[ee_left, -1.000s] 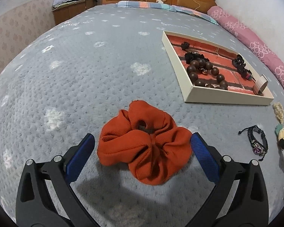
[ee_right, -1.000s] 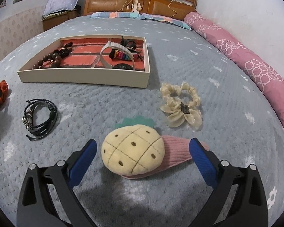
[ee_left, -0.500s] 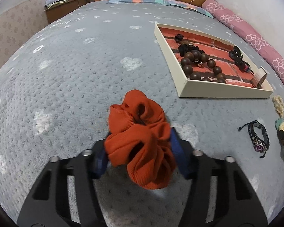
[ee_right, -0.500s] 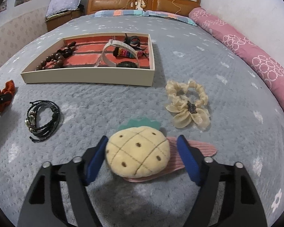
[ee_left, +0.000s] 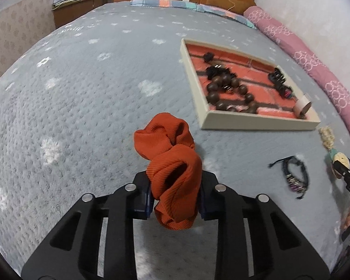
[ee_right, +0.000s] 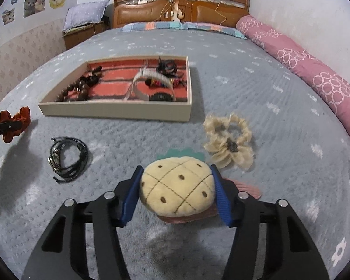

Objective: Organize jewelry
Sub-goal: 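Carry the scrunchie and pineapple clip into the tray and open both tools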

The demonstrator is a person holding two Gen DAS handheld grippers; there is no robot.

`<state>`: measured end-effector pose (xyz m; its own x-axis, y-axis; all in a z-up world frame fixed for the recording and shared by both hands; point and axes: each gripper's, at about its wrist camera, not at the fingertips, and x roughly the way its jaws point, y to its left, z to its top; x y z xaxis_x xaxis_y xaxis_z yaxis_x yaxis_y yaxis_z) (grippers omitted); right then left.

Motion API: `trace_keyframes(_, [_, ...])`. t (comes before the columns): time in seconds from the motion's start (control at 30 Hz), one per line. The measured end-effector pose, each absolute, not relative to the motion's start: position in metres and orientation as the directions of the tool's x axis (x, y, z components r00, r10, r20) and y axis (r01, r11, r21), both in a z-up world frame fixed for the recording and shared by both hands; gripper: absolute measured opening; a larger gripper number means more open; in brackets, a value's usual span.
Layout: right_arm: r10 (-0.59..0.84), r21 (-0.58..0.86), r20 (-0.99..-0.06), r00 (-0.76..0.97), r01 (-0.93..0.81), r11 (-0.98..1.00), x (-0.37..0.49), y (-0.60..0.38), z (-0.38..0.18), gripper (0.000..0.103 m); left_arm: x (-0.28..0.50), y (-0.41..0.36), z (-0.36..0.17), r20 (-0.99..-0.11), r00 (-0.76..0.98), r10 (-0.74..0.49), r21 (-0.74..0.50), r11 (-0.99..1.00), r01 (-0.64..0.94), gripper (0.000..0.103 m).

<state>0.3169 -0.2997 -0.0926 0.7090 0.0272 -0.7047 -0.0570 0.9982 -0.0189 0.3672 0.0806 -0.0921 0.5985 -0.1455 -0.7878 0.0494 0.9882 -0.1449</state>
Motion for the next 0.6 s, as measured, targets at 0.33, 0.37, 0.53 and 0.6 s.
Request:
trace_keyframes(0.33, [0.083, 0.024, -0.616, 0.783, -0.087, 0.996, 0.367, -0.297, -0.021, 0.056, 0.405, 0.037, -0.032, -0.727, 0.649, -0.224, -0.181, 0.974, 0.134, 0.027])
trace_keyframes(0.37, [0.086, 0.021, -0.612, 0.786, -0.092, 0.996, 0.373, -0.294, -0.017, 0.056, 0.413, 0.03, -0.025, -0.719, 0.653, -0.237, -0.188, 0.971, 0.146, 0.027])
trace_keyframes(0.53, [0.109, 0.008, -0.59, 0.8, -0.13, 0.991, 0.421, -0.269, -0.008, 0.056, 0.455, 0.001, -0.012, -0.71, 0.653, -0.262, -0.193, 0.965, 0.177, 0.027])
trace_keyframes(0.6, [0.126, 0.023, -0.593, 0.796, -0.14, 0.99, 0.444, -0.26, -0.011, 0.056, 0.476, -0.01, -0.015, -0.719, 0.65, -0.247, -0.173, 0.969, 0.177, 0.027])
